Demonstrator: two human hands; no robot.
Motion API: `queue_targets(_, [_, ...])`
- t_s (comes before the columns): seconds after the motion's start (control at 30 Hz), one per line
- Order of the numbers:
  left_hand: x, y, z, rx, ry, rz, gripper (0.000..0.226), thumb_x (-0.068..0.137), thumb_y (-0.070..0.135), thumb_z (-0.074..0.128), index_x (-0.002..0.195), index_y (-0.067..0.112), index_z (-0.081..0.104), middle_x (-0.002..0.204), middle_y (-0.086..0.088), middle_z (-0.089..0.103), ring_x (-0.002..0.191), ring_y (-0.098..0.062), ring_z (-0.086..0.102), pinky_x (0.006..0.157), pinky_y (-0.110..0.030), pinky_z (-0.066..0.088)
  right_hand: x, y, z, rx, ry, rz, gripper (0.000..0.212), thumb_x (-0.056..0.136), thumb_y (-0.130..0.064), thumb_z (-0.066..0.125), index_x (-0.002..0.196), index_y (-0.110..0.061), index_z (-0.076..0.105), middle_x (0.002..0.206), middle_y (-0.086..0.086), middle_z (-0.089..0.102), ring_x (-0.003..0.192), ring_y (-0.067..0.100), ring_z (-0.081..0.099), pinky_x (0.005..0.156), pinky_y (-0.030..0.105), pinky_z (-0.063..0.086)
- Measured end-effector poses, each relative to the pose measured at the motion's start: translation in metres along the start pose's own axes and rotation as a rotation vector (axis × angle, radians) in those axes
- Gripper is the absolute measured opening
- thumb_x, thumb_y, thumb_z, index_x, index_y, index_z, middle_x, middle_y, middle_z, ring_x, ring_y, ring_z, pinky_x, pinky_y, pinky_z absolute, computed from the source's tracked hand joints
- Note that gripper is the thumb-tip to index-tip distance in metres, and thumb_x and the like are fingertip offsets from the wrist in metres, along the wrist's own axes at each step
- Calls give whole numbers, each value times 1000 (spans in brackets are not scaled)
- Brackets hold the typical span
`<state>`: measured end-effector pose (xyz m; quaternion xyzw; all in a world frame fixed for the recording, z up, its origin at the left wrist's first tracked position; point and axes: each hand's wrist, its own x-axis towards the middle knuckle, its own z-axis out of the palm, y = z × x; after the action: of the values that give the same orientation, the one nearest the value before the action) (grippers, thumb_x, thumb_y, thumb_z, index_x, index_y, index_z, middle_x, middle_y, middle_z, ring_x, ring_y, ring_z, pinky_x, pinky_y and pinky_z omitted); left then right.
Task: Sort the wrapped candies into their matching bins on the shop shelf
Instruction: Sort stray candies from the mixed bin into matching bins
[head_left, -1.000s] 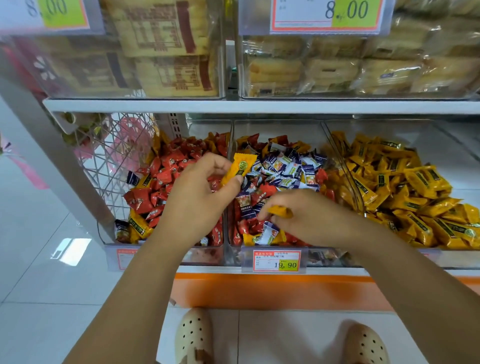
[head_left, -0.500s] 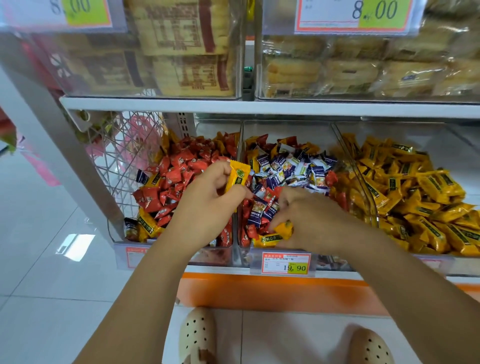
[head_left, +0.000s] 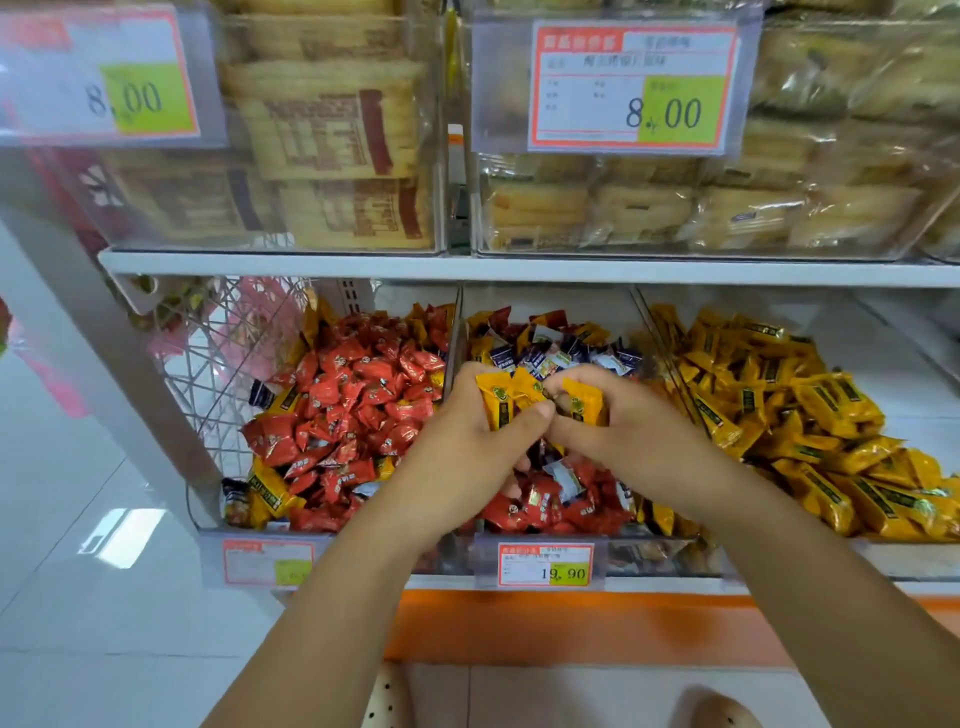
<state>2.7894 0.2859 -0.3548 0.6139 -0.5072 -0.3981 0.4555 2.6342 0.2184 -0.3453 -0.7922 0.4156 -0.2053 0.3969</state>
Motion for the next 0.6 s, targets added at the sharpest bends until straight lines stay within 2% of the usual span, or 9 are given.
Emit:
queue_targets(0.07, [1,1,6,22,57,14,25,86,43,64,106,36,51,74,1,60,55,-10,57,53,-22,47,1,-1,7,39,-11,-21,13,87,-32,65,97,-27,58,79,0,60,63,9,51,58,17,41])
queue_targets(0.13, [3,4,8,-23,97,43,23,86,38,66,104,25,62,71,-4,60,53,-7,55,51,-19,46,1,-1,8,61,-44,-21,18,86,-31,66,100,-25,59,81,4,62,68,18,54,64,30,46])
queue_targets(0.17, [4,5,8,-24,109,65,20,87,35,66,100,19,66,70,-9,61,53,-7,54,50,-18,46,1,0,7,83,-62,-5,18,86,-29,65,103,-29,58,74,0,60,64,18,52,62,31,46])
queue_targets(0.27, [6,5,5,-51,120,85,16,90,32,63,93,17,67,75,-3,66,61,-11,61,58,-25,56,2,3,3,188,-100,67,28,90,-18,56,109,-39,53,59,-14,46,52,3,42,51,15,37])
queue_targets(0.3, [6,5,3,-84,107,74,15,91,30,62,93,16,66,72,3,65,64,-11,63,63,-29,59,3,4,3,181,-89,68,28,92,-18,54,111,-39,52,65,-15,51,55,1,47,55,13,40])
queue_targets(0.37, [4,4,1,-143,67,51,16,90,27,63,95,11,64,66,6,60,67,-8,64,69,-29,60,4,4,4,111,-80,28,28,95,-20,53,113,-41,49,93,-11,64,74,4,62,73,18,49])
queue_targets(0.47, [4,5,0,-166,64,27,20,85,20,70,98,9,59,76,-5,65,71,-15,68,65,-30,60,5,1,10,-21,-122,-96,34,96,-22,53,127,-37,49,112,-7,58,81,4,67,81,30,55])
queue_targets(0.53, [4,7,-1,-198,104,2,23,82,17,73,101,17,60,82,-4,69,71,-17,70,62,-32,60,8,-1,16,-15,-78,-140,39,94,-20,57,129,-37,50,106,-11,53,76,4,66,80,33,56])
queue_targets(0.6, [4,9,-7,-208,129,-17,19,82,16,73,100,18,65,82,-8,72,68,-18,69,61,-33,60,10,-5,21,66,-52,-183,45,90,-19,64,122,-49,52,90,-20,52,73,3,65,81,36,56])
